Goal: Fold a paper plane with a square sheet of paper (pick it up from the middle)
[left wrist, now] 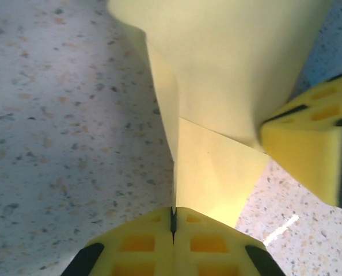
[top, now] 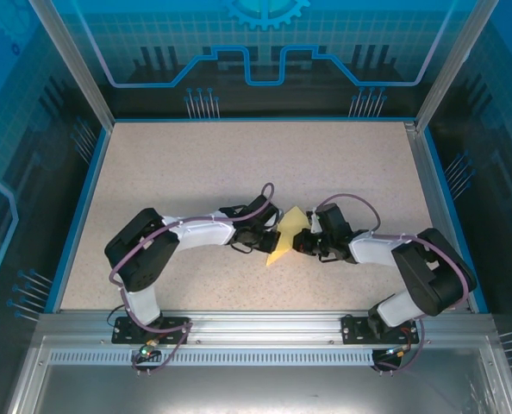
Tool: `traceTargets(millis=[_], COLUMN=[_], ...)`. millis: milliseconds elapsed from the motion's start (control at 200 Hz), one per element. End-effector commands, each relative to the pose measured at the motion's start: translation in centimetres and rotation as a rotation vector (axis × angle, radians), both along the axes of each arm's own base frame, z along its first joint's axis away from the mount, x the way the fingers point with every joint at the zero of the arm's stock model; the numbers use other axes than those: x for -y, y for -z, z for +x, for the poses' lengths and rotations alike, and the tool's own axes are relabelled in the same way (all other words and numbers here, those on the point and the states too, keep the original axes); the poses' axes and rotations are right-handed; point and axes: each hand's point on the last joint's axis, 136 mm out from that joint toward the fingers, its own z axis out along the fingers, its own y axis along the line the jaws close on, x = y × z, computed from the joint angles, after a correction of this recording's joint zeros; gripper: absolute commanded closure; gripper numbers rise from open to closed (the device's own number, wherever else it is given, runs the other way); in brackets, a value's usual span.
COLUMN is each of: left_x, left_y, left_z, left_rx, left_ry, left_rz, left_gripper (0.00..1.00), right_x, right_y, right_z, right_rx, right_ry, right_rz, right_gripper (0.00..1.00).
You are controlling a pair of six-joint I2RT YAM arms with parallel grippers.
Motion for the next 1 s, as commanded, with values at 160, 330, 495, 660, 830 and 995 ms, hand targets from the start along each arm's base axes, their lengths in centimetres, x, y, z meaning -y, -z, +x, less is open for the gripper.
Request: traceTargets(millis=[160,330,495,660,830,995], left_x=[-0.3,0.0,0.1,0.1,0.2,0.7], left_y=[-0.6,-0.5,-0.4,-0.2,-0.5,-1.0], left_z=[0.6,0.5,0.5,0.3,0.3,-0.2], left_rx=[-0.008,-0.019,-0.020,-0.027,-0.025,-0.018], left_ry=[-0.045,-0.030,-0.020,-0.015,-0.012,0.023], left_rz=[-0.050,-0.054,-0.052,-0.047,-0.052,-0.064], left_gripper=[0.96,0.96,0.96,0.96,0.96,0.96], right_x=[0.4,-0.4,-1.7,-2.7,-2.8,-3.1], right_y=[-0.2,-1.6,-2.7,-2.5,-0.9,-0.3], right_z=[-0.4,-0.4,-0.7,-0.8,-0.8,-0.5], right_rx=[-0.006,0.014,0.030,0.021,-0.028,-0.041], right_ry=[-0.013,-0.017,-0.028,-0.040,-0.029,-0.029], right_rz=[0.000,0.040,0.074,0.080,0.055,0.051], right_gripper=[0.98,0.96,0.90,0.87,0.84,0.85])
